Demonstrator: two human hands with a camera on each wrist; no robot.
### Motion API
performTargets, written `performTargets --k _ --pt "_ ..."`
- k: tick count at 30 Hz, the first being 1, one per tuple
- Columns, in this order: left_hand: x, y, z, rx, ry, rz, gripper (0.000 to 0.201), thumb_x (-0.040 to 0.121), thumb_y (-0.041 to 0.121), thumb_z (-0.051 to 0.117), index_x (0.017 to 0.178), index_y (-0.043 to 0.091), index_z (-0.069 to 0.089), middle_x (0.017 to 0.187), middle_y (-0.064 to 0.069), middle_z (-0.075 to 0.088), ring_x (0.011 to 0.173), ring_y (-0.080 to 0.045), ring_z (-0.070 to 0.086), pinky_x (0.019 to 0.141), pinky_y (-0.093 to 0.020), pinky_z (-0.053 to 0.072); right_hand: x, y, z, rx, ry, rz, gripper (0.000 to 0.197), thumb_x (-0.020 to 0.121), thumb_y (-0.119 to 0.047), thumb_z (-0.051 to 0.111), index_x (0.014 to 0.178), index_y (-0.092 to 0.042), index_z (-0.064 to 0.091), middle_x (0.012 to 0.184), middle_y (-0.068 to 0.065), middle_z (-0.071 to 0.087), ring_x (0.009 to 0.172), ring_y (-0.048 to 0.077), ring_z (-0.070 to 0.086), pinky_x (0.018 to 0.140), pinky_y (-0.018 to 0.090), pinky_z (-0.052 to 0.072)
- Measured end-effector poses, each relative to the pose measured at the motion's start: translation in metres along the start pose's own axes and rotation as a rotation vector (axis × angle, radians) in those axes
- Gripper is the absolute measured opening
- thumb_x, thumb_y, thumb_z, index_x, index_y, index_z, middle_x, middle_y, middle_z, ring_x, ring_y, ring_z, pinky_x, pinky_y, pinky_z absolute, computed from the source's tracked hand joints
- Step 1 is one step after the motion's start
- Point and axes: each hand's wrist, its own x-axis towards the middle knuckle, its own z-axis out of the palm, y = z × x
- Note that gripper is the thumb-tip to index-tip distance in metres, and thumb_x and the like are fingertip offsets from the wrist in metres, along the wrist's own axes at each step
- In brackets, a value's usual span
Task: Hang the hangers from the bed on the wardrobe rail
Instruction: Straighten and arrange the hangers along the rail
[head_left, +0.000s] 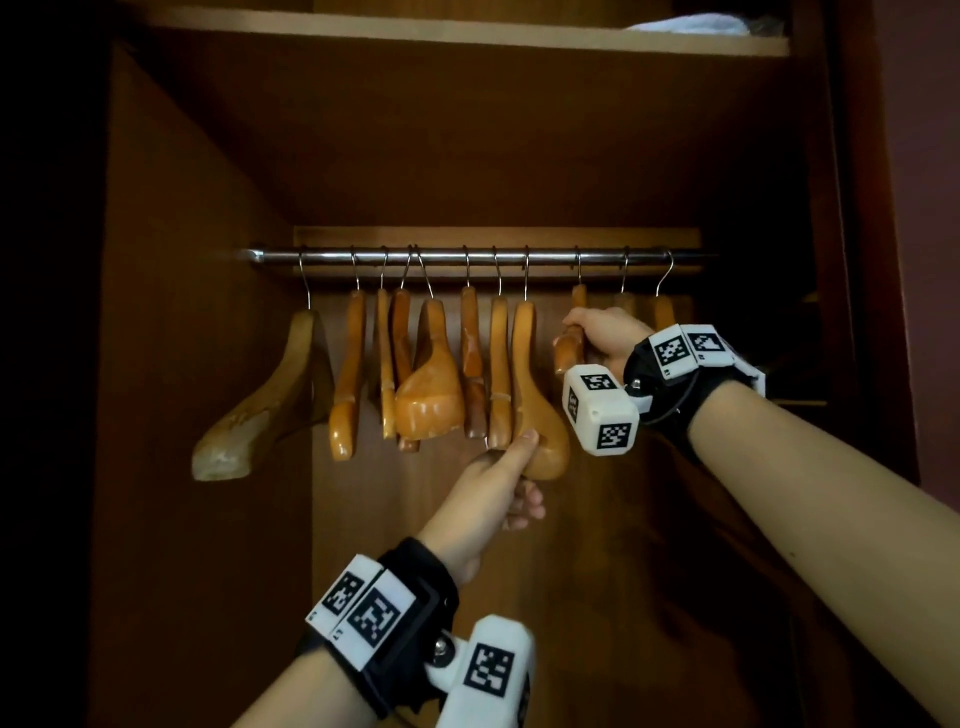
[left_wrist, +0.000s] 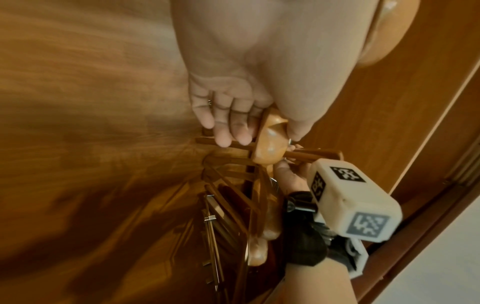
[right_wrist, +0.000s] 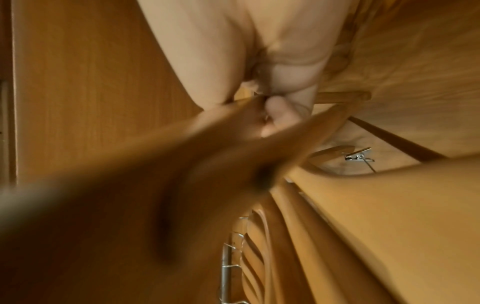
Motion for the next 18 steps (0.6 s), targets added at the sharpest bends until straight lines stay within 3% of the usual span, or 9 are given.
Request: performTargets --k 5,8,9,12,16,18 --pt "-0.003 0.000 0.005 0.005 0.009 0.013 0.040 0.094 0.052 0.047 0.098 0.015 0.061 0.064 0.002 0.058 0.065 -0.013 0.059 0.065 -0.025 0.043 -0.003 0.004 -0.006 0.000 -0.002 0.001 0.012 0.095 -0.019 0.051 0.086 -0.012 0.052 0.075 0.005 0.056 0.065 0.017 0.056 0.065 0.030 0.049" --pt "-0.004 0.002 0.006 -0.001 0.031 0.013 0.040 0.094 0.051 0.047 0.099 0.014 0.061 0.063 0.001 0.057 0.063 -0.013 0.058 0.063 -0.025 0.042 -0.005 0.011 -0.011 -0.015 -0.003 -0.008 0.007 0.092 -0.016 0.055 0.090 -0.009 0.054 0.081 0.008 0.056 0.070 0.020 0.056 0.080 0.036 0.051" --pt "-0.005 0.002 0.006 -0.003 0.038 0.013 0.040 0.094 0.051 0.047 0.099 0.014 0.061 0.063 0.000 0.057 0.062 -0.013 0.058 0.062 -0.025 0.042 -0.007 0.014 -0.013 -0.023 -0.016 -0.006 0.007 0.091 -0.015 0.056 0.095 -0.008 0.055 0.082 0.008 0.056 0.071 0.019 0.056 0.078 0.036 0.051" --pt "-0.007 0.003 0.006 -0.005 0.050 0.013 0.040 0.095 0.050 0.046 0.101 0.013 0.060 0.063 0.000 0.057 0.061 -0.013 0.058 0.061 -0.024 0.042 -0.011 0.021 -0.014 -0.063 -0.016 -0.003 0.021 0.087 -0.017 0.062 0.104 -0.007 0.056 0.085 0.009 0.060 0.072 0.021 0.058 0.069 0.035 0.051" --pt "-0.009 0.000 0.005 -0.005 0.062 0.026 0.041 0.094 0.051 0.046 0.103 0.014 0.062 0.065 0.000 0.057 0.063 -0.013 0.058 0.064 -0.026 0.042 -0.004 0.027 -0.016 -0.164 -0.025 -0.032 0.035 0.072 -0.023 0.069 0.100 -0.007 0.054 0.073 0.009 0.062 0.074 0.028 0.062 0.076 0.042 0.051" --pt "-0.009 0.000 0.006 0.000 0.076 0.031 0.040 0.095 0.050 0.045 0.101 0.014 0.062 0.065 -0.001 0.057 0.062 -0.014 0.058 0.064 -0.027 0.041 -0.018 0.022 -0.013 -0.225 -0.012 -0.056 0.054 0.068 -0.030 0.071 0.113 -0.008 0.053 0.094 0.013 0.065 0.090 0.031 0.064 0.087 0.046 0.053"
